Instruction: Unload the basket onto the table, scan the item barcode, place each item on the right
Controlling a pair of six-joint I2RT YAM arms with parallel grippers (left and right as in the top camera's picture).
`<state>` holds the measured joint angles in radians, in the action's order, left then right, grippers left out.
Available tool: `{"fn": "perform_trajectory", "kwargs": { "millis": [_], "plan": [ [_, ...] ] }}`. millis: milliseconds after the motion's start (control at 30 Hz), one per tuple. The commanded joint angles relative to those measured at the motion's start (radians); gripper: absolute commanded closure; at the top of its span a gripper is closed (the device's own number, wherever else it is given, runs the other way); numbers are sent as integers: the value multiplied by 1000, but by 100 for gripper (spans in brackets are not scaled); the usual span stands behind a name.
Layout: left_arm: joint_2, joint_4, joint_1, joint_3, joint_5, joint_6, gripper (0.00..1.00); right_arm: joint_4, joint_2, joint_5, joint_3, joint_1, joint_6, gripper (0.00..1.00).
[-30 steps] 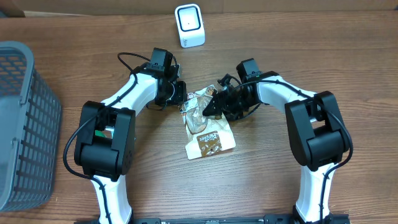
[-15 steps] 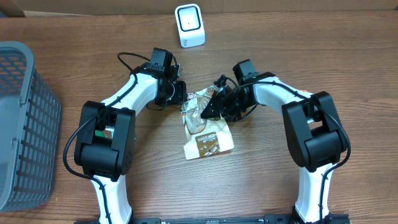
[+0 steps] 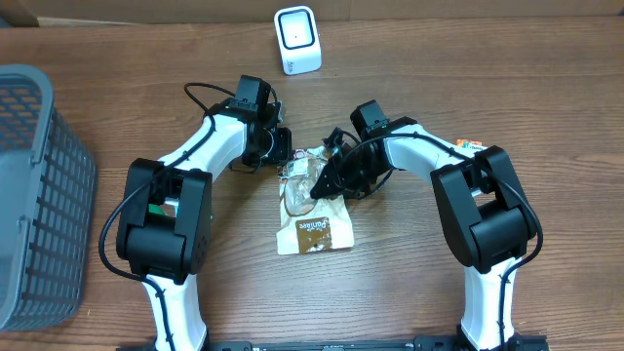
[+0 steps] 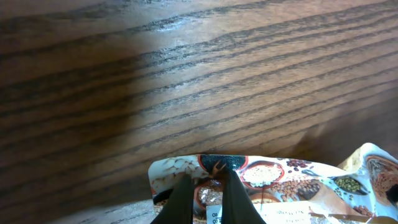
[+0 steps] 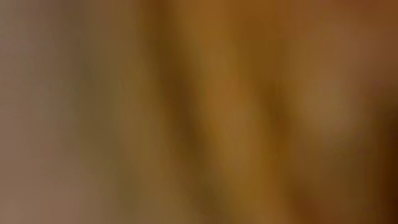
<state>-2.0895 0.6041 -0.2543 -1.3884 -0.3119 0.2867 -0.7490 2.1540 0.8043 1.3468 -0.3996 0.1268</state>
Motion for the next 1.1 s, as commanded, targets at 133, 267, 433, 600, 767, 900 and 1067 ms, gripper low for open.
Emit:
{"fn": "perform_trajectory", "kwargs": {
  "millis": [133,267,433,600,767,900,1067],
  "plan": [
    [-61,39,26,17,83,43,95,-61,2,-69,-3,2,-5,96],
    [-55,170,79,-68,74,61,85,-96,-74,-50,-3,3,-52,96],
    [-55,396,177,-256,49,61,80,-148,-229,-41,29,3,-111,96],
    [-55,580,276,-428,50,60,74,-224,-377,-40,102,10,-163,96],
    [-55,649,357,-484,52,50,67,-302,-471,-40,167,26,-188,96],
    [-50,671,409,-489,21,-32,70,-331,-521,-41,176,29,-188,96],
    [-12,687,433,-514,34,-78,71,-334,-523,-44,176,29,-188,96]
  ]
}}
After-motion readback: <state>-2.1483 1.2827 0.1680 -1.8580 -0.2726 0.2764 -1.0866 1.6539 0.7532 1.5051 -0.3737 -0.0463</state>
